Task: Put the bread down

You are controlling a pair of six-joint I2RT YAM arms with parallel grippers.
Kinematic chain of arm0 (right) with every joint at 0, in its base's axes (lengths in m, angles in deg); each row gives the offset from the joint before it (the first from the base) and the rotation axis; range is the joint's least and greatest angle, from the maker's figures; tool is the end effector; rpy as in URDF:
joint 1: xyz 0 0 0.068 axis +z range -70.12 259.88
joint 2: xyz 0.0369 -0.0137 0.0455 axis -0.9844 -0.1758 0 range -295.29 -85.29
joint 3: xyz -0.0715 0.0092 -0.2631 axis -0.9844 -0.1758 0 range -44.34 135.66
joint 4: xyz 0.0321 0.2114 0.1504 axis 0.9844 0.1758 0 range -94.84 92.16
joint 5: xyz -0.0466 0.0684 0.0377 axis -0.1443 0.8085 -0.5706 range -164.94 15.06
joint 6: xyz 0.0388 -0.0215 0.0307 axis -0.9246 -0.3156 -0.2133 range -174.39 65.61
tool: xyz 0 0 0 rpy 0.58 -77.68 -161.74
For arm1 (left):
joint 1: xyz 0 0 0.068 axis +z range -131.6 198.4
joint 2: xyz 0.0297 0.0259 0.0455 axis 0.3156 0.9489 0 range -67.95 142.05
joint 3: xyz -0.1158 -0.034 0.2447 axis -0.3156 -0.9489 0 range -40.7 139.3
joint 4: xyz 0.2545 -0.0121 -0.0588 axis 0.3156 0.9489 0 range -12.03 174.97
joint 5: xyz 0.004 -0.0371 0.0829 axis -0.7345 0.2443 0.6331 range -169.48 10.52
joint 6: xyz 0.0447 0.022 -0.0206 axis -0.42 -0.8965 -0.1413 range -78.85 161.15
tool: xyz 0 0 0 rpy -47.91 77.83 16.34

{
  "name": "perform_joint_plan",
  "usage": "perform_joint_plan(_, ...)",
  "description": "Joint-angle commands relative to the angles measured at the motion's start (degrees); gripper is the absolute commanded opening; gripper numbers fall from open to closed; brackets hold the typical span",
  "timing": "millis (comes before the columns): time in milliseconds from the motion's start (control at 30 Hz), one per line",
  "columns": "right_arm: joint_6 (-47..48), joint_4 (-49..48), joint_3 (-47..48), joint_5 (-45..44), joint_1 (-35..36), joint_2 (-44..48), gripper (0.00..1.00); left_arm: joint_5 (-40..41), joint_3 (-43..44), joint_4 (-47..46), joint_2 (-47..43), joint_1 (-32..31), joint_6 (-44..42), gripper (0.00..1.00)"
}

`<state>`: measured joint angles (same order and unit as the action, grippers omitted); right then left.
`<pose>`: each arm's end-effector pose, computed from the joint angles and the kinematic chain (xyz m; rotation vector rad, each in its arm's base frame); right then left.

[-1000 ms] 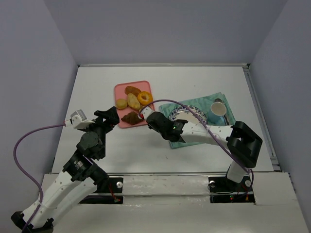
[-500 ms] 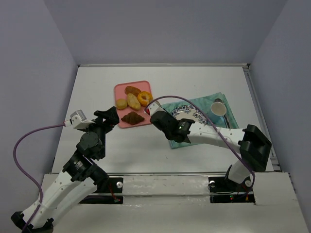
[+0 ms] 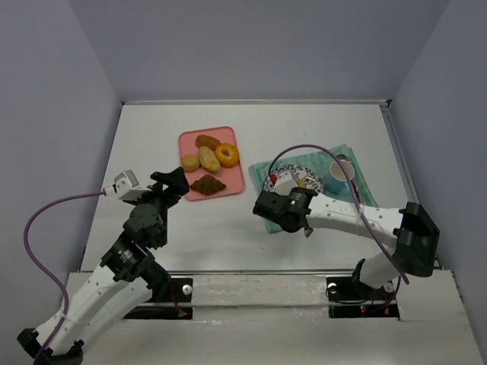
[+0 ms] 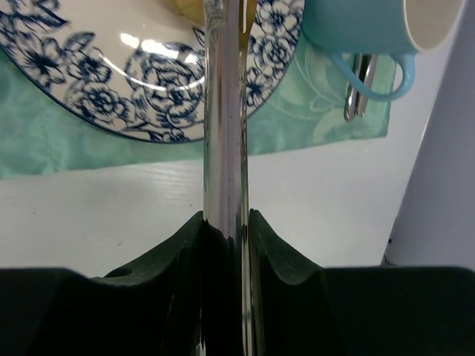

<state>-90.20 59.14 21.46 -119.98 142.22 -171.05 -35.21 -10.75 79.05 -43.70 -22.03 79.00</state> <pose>0.1437 0.2201 0.2508 -0.5045 2.3709 -0.5612 0.1046 -0.0565 0.3140 -0.5878 1.4184 -0.5180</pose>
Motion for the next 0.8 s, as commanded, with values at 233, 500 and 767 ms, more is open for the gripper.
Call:
perform_joint_plan(233, -18.5, 17.3, 5.0, -3.2, 0.8, -4.2, 0.38, 2.0, -1.0, -4.7, 0.4, -0.2, -1.2, 0.99)
perform_joint_plan(500, -14.1, 11.9, 4.9, -2.3, 0.8, 0.6, 0.45, 1.9, -0.9, -4.9, 0.6, -0.2, -1.2, 0.99)
perform_joint_plan(767, -14.6, 13.6, 7.4, -4.0, 0.8, 1.1, 0.51, 1.9, -0.8, -4.9, 0.5, -0.2, -1.4, 0.99)
